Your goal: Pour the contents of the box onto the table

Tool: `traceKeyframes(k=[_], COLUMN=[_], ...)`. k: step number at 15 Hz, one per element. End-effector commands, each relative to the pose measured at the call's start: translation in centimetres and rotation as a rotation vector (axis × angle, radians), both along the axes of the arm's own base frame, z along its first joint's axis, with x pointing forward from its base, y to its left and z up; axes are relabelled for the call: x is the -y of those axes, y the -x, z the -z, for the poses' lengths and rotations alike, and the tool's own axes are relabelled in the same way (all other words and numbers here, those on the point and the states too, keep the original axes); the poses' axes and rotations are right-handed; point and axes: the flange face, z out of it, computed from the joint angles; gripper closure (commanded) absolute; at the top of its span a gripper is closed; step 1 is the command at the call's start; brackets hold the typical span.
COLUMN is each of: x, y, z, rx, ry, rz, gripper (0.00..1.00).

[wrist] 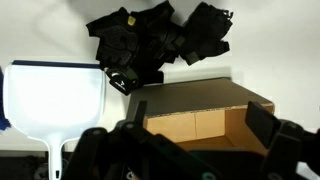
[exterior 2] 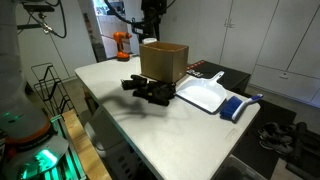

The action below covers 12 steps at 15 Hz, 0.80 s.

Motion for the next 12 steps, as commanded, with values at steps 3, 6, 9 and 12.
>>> traceKeyframes(k=[3, 6, 9, 12], x=[-0.26, -0.08, -0.14, -0.01], y=[0.47, 0.11, 0.0, -0.11], z=[-0.84, -0.81, -1.03, -1.0], rx=[0.008, 0.023, 0.038, 0.043], ry=[0.069, 0.058, 0.059, 0.064], rz=[-0.065, -0.059, -0.076, -0.074], gripper=[0.0, 0.0, 0.0, 0.0])
